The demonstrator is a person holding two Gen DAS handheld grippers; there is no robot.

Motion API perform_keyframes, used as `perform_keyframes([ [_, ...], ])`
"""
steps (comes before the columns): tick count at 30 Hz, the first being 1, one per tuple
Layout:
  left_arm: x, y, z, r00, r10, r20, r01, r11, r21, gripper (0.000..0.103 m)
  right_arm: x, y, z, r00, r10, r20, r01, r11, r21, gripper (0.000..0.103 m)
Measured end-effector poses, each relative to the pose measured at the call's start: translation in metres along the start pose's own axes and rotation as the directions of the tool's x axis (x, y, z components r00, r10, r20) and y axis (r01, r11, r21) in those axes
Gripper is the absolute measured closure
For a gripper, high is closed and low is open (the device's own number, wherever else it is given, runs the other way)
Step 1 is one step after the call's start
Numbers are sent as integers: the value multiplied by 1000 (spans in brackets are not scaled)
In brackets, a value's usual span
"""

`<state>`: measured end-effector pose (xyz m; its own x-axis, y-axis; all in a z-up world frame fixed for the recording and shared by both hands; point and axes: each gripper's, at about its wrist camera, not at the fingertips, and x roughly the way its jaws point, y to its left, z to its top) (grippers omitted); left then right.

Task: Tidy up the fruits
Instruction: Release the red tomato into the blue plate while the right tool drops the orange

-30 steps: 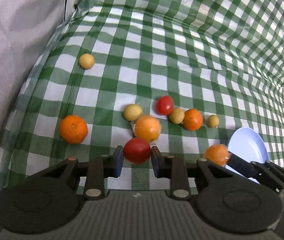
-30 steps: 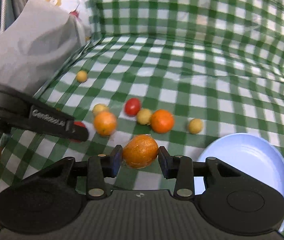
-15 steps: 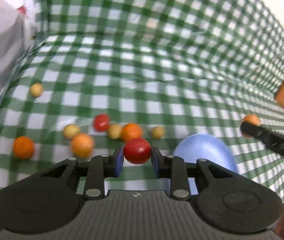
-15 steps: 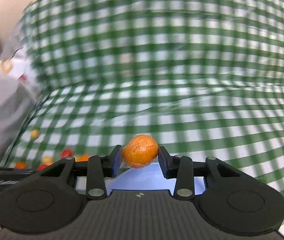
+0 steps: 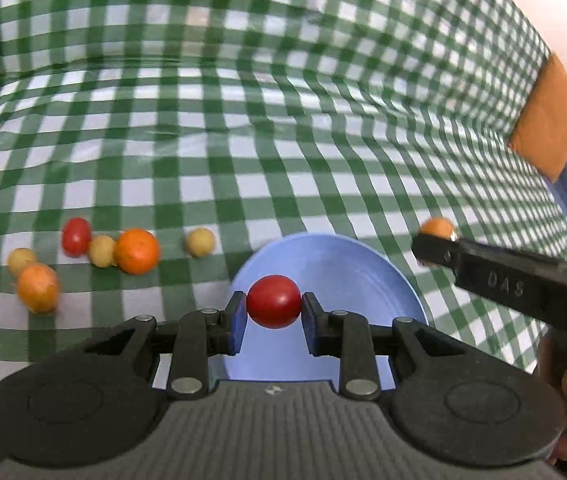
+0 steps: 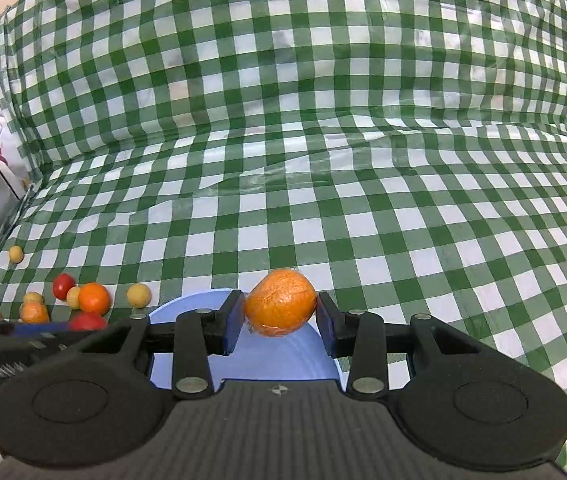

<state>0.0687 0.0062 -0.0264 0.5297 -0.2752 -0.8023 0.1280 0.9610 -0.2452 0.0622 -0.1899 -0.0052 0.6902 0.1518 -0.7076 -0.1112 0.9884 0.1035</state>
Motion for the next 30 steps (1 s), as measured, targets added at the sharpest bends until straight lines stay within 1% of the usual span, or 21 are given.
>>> perform_keyframes([
  [4, 7, -6, -4, 1000, 21, -22, -20, 999, 34, 71, 4, -1, -4, 1000, -3, -19, 3, 1000, 3, 62],
  [9, 13, -8, -8, 998, 45, -54, -42, 997, 63, 71, 2, -4, -7, 1000, -5, -22, 5, 1000, -1, 62],
  [14, 12, -7, -12, 998, 38, -58, -34, 996, 81, 71, 3, -3, -10, 1000, -7, -31, 7, 1000, -1, 62],
  [30, 11, -10, -8, 998, 27, -59, -22, 997, 77, 71, 9, 0, -9, 999, -4, -42, 3, 1000, -8, 62],
])
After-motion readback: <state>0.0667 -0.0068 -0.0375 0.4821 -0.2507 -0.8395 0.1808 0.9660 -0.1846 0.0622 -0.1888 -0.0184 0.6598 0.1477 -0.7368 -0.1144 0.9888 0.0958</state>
